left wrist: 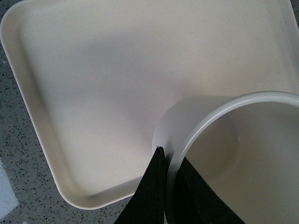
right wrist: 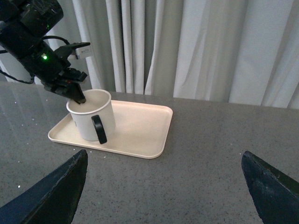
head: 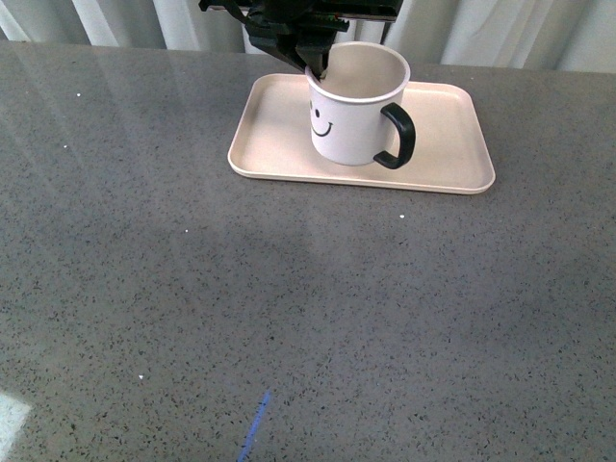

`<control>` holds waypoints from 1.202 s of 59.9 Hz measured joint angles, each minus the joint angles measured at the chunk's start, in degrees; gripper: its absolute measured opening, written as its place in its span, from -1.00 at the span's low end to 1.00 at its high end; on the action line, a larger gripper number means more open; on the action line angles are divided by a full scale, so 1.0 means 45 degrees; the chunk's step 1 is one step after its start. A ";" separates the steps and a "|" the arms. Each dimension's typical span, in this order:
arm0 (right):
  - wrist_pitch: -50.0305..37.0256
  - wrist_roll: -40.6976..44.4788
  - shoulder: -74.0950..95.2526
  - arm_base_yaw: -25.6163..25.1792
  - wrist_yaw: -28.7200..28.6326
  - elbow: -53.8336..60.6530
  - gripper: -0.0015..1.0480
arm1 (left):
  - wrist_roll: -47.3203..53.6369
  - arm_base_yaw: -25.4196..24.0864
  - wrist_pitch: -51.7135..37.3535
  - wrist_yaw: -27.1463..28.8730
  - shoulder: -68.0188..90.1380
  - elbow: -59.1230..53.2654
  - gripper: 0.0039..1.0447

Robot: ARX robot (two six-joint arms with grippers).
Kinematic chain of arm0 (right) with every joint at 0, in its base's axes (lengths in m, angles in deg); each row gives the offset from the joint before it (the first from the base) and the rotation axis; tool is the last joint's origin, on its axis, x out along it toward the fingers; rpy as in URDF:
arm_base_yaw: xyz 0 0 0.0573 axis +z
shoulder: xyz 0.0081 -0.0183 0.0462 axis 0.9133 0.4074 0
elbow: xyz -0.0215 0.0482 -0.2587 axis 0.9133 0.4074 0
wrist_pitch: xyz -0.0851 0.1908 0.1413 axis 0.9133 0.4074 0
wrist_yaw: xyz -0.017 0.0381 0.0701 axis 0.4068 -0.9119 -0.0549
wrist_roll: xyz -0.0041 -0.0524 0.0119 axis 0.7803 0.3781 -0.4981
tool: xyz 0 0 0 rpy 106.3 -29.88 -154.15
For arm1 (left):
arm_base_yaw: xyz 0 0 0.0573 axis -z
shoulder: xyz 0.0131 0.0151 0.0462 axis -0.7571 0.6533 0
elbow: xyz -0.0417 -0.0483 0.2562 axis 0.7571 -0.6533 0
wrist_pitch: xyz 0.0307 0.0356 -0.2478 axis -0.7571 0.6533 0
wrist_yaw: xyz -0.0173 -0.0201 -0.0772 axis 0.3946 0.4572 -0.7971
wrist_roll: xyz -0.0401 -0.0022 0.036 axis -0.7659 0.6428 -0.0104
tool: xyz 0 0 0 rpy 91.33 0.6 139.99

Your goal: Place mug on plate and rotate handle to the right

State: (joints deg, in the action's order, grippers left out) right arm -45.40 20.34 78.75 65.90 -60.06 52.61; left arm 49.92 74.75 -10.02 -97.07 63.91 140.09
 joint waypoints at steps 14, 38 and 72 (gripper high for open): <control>0.0000 0.0000 0.0000 0.0000 -0.0005 0.0000 0.82 | -0.0029 0.0063 0.0534 0.0087 0.0811 0.1195 -0.96; 0.0000 0.0000 0.0000 0.0000 0.0000 0.0000 0.82 | -0.0019 0.0073 0.1370 0.0219 0.2021 0.2817 -0.96; 0.0000 0.0000 0.0000 -0.0005 0.0000 0.0000 0.82 | 0.0000 0.0092 0.2239 0.0204 0.3109 0.4590 -0.64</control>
State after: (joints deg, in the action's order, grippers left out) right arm -45.40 20.34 78.75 65.88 -60.06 52.61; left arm 49.92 75.16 0.05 -96.15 77.89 160.75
